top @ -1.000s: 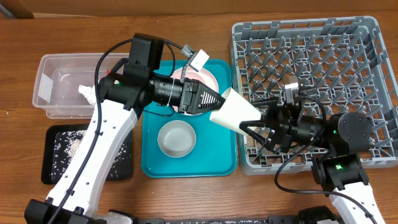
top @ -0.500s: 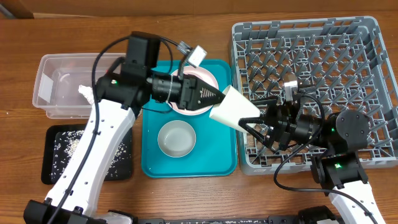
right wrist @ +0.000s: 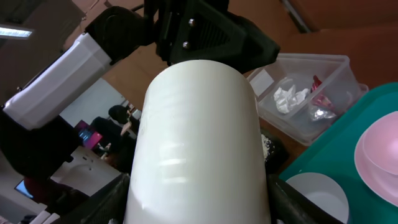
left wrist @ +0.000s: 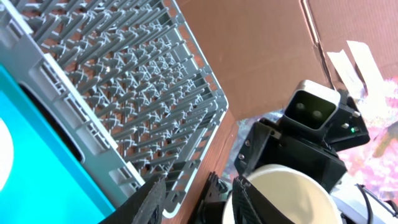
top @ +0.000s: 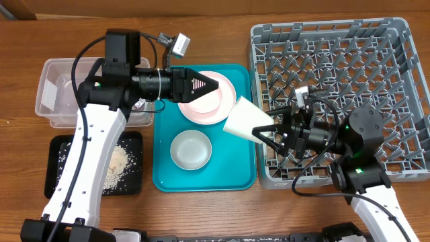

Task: Sort waste into correct bins and load items into the dishwasher
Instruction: 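Carry the cup right and place it upside down in the rack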

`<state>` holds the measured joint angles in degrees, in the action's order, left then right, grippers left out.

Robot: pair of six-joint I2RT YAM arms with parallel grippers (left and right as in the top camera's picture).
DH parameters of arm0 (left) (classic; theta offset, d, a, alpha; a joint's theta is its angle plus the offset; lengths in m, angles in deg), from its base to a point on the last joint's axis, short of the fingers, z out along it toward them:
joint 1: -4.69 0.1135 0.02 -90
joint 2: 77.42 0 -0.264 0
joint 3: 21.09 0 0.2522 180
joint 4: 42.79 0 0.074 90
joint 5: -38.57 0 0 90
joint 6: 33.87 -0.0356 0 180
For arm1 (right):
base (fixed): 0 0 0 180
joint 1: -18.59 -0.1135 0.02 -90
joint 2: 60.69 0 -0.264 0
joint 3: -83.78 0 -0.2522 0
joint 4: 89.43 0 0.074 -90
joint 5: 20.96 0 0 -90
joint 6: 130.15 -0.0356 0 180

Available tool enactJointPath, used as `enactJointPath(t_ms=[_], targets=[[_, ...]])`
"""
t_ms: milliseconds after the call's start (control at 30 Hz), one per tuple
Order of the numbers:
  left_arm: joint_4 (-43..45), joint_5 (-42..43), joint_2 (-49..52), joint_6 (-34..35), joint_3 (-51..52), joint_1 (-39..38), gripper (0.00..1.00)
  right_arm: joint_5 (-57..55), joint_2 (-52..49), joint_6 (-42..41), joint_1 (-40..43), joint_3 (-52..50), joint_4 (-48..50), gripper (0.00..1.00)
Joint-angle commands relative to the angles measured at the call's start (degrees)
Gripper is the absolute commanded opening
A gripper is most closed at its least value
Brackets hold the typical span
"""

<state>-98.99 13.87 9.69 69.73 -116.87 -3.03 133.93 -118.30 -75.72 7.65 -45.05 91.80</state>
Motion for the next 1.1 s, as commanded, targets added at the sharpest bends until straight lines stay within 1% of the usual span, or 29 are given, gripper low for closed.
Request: enactJointPath(t_ms=[0, 133, 233, 367, 467, 600, 733, 767, 833, 933, 967, 1000, 1067], targets=[[-0.5, -0.4, -0.1, 0.6, 0.2, 0.8, 0.38, -4.8, 0.0, -0.4, -0.2, 1.5, -2.0, 0.59], [-0.7, -1.5, -0.1, 0.6, 0.2, 0.9, 0.38, -13.1, 0.0, 1.1, -0.2, 4.2, -12.6, 0.58], [-0.7, -1.4, -0.1, 0.6, 0.2, 1.0, 0.38, -21.5, 0.0, 5.7, -0.2, 9.0, -25.2, 0.56], [-0.9, -2.1, -0.1, 0.6, 0.2, 1.0, 0.38, -37.2, -0.1, 12.5, -0.2, 18.2, -42.1, 0.56], [-1.6, -5.6, -0.1, 0.6, 0.2, 0.9, 0.4, -49.2, -0.7, 15.3, -0.2, 25.0, -51.8, 0.56], [-4.2, -11.0, -0.1, 0.6, 0.2, 1.0, 0.42, -58.0, -2.1, 17.6, -0.2, 28.0, -57.2, 0.56], [-4.7, -17.6, -0.1, 1.2, 0.2, 1.0, 0.43, -61.0, -4.9, 19.6, -0.2, 28.0, -59.3, 0.56], [-4.2, -19.5, -0.1, 2.0, 0.2, 1.0, 0.45, -61.0, -5.9, 20.0, -0.2, 28.0, -59.3, 0.56], [-2.5, -24.0, -0.1, 3.1, 0.2, 1.0, 0.54, -61.0, -8.3, 21.3, -0.3, 28.0, -58.7, 0.55], [0.2, -30.5, -0.1, 4.7, 0.2, 1.0, 0.83, -61.0, -12.3, 22.6, -0.3, 28.0, -56.8, 0.55], [0.8, -32.0, -0.1, 4.7, 0.2, 1.0, 0.96, -61.0, -13.6, 22.6, -0.3, 28.0, -56.0, 0.55], [1.1, -33.4, -0.1, 4.7, 0.2, 1.0, 1.0, -61.0, -14.9, 22.6, -0.3, 28.0, -55.1, 0.54], [0.8, -35.6, -0.1, 4.6, 0.2, 1.0, 1.0, -60.7, -17.5, 23.7, -0.3, 28.0, -53.5, 0.54]])
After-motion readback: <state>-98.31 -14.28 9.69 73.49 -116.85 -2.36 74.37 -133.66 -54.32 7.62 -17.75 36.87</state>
